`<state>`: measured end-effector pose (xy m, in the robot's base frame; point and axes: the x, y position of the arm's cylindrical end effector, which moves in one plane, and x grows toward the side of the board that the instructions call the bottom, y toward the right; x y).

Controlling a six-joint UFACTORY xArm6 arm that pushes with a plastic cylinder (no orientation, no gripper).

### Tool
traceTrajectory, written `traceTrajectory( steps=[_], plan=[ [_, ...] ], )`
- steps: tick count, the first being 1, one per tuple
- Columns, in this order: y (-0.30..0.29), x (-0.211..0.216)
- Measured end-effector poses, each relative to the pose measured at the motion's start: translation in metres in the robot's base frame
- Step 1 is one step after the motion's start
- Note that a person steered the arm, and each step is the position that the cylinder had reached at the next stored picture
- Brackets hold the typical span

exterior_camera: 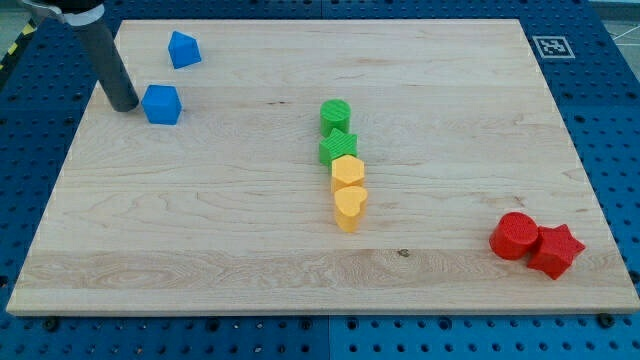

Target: Move the blue cube towards the bottom center

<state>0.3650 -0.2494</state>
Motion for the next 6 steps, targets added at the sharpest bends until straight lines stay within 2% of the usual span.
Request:
traceTrajectory(
  steps=[1,2,4,6],
  plan=[
    [0.003,-0.017],
    [0.046,-0.036],
    [0.057,-0.034],
    [0.031,0.042]
  ],
)
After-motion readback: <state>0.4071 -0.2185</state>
